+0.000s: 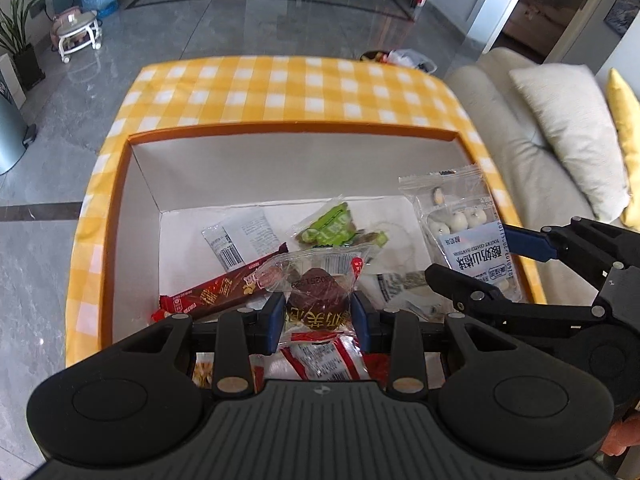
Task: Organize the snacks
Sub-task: 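Carry both packets over the orange box and lower them inside, then open both grippers to release the packets into the box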
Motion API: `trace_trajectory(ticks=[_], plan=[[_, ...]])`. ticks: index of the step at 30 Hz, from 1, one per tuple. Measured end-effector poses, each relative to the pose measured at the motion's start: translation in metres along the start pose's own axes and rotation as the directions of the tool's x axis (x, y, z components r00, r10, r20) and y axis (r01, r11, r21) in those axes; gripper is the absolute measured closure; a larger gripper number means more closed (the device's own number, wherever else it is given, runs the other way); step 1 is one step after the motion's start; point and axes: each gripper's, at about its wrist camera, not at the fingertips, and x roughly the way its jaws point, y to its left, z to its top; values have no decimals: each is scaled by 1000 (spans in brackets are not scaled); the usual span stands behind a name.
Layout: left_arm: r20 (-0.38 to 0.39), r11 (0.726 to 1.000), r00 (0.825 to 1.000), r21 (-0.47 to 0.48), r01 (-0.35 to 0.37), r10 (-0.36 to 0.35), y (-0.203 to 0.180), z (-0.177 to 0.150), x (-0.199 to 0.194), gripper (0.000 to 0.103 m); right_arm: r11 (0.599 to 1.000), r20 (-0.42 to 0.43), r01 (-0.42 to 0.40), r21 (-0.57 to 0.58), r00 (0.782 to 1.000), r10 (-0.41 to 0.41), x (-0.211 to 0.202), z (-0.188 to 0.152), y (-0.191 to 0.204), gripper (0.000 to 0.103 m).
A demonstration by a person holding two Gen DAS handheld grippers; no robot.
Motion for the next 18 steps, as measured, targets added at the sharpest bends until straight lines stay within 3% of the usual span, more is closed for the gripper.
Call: trace_trajectory(ticks=[7, 18], plan=[[-78, 999, 996, -1, -38, 38, 4, 13, 33, 64, 996, -79, 39, -83, 996, -45, 42, 8, 1, 49], [-122, 996, 989, 29, -80, 83, 1, 16, 60, 64, 979, -139, 90, -184, 983, -116, 69, 12, 6, 45]])
